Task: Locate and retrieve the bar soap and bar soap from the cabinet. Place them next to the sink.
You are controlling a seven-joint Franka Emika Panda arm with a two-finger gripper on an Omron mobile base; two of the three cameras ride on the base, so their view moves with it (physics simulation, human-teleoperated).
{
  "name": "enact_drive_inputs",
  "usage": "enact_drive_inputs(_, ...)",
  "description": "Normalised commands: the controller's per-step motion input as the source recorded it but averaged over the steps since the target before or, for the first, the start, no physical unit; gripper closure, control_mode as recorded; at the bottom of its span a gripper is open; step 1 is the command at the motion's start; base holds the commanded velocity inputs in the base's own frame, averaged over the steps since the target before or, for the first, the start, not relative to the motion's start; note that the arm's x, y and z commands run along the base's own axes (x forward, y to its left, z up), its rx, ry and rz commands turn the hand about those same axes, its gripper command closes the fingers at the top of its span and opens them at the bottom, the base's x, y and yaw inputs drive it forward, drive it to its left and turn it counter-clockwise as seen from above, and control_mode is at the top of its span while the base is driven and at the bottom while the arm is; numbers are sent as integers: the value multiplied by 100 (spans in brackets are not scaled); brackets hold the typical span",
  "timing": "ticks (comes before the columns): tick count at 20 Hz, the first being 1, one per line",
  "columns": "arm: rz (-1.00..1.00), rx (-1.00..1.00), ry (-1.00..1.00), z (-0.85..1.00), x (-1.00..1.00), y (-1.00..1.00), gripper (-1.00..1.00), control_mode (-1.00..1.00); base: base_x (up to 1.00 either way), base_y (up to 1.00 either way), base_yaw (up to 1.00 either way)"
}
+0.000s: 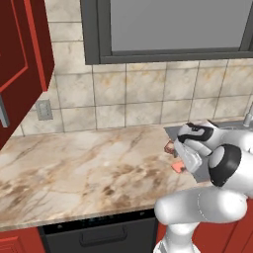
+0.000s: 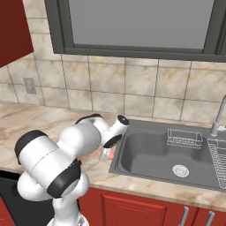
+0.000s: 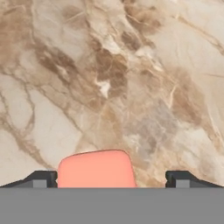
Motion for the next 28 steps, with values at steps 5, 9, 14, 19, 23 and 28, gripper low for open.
enact_drive_inputs(5,1,-11,2,56,-12,0,-100,-100,0,0,0)
enact_drive_inputs(9,1,-13,0,50,-27,14,-100,-100,0,0,0)
enact_drive_inputs(14,1,-17,0,61,-24,24,-100,-100,0,0,0)
enact_drive_inputs(19,5,-17,-13,54,-38,13,-100,-100,0,0,0)
enact_drive_inputs(23,8,-17,-14,44,-42,22,-100,-100,0,0,0)
enact_drive_inputs(28,15,-16,-3,48,-20,25,-100,-100,0,0,0)
